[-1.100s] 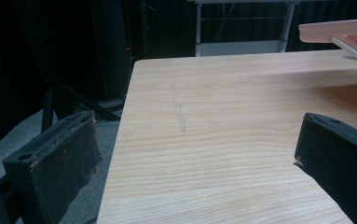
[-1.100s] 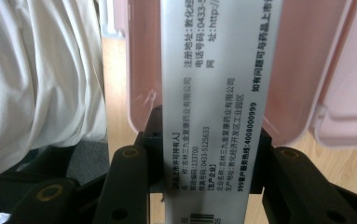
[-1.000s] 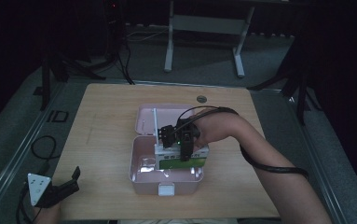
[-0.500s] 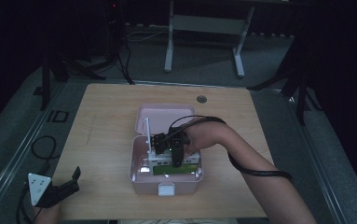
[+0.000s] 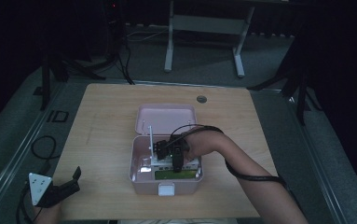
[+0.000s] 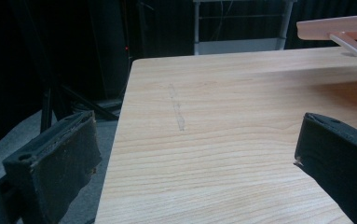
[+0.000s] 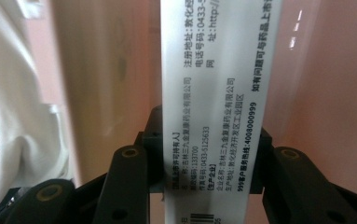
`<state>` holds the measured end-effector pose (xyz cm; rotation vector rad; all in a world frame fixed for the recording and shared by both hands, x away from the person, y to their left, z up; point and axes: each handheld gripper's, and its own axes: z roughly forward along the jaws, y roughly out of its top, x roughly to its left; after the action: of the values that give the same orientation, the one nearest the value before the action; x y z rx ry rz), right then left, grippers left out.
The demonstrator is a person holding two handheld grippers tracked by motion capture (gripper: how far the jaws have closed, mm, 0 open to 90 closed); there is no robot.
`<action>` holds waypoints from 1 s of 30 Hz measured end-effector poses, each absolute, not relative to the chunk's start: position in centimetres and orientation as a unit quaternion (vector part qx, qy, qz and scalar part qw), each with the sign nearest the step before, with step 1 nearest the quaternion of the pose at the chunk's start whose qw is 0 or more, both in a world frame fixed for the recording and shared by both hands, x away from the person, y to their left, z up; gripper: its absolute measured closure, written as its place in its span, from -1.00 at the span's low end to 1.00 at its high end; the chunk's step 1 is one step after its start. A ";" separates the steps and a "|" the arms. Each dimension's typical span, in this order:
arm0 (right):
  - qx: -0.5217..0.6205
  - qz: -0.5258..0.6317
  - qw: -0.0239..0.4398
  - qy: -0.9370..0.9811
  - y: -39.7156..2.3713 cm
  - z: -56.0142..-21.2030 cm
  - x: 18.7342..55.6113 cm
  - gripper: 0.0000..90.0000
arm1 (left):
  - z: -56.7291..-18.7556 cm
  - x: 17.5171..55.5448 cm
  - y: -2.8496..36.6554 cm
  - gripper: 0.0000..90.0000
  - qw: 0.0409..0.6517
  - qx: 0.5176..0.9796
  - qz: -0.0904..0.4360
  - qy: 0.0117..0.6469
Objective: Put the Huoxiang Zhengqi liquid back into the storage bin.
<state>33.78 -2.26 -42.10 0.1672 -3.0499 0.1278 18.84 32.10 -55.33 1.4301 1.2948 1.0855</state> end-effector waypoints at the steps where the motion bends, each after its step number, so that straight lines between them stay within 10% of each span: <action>1: 0.054 0.042 0.042 -0.997 -2.3 -42.4 33.8 0.40 | -55.3 18.8 32.1 -1.00 0.447 0.578 0.438 0.523; 30: 0.053 0.041 0.059 -0.996 -2.7 -46.8 33.6 0.24 | -55.3 18.8 32.1 -1.00 0.448 0.579 0.437 0.522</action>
<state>33.63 -2.70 -46.78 0.1593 -3.0173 0.1254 18.83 32.11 -55.34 1.4329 1.2930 1.0828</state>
